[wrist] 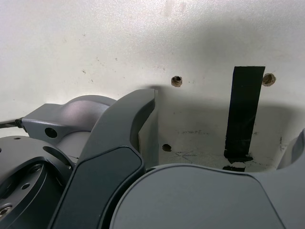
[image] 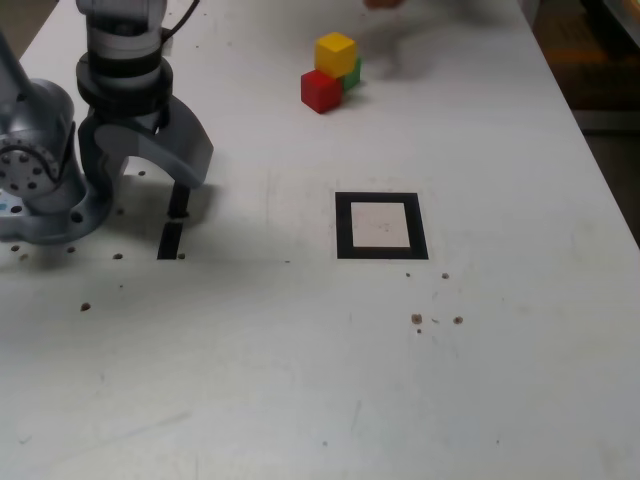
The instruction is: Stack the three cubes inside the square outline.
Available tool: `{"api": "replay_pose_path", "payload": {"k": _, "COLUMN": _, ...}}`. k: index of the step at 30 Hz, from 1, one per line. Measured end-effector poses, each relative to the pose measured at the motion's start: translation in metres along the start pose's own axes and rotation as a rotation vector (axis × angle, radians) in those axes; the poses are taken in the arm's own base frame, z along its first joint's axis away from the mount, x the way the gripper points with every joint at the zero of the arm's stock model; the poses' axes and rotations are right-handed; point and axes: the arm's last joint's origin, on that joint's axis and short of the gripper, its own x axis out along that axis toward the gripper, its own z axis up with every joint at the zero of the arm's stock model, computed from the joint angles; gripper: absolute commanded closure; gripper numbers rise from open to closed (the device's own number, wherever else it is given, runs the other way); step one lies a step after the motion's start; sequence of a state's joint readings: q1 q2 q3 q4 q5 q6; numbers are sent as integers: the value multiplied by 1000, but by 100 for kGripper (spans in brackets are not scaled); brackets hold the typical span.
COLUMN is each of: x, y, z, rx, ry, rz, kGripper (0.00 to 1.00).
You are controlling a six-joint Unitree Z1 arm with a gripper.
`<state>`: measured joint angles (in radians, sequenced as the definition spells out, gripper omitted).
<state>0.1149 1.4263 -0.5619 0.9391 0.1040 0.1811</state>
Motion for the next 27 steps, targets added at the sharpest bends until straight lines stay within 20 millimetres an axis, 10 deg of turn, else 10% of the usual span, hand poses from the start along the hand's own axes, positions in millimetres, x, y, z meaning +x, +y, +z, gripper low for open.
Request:
{"api": "replay_pose_path", "payload": {"k": 7, "x": -3, "y": 1, "z": -1, "rx": 0, "ry": -4, "rz": 11, "kGripper": 1}}
{"api": "replay_pose_path", "payload": {"k": 16, "x": -67, "y": 12, "z": -2, "rx": 176, "ry": 3, "rz": 100, "kGripper": 0}}
{"api": "replay_pose_path", "payload": {"k": 27, "x": -123, "y": 32, "z": 46, "rx": 362, "ry": 206, "rz": -25, "kGripper": 0}}
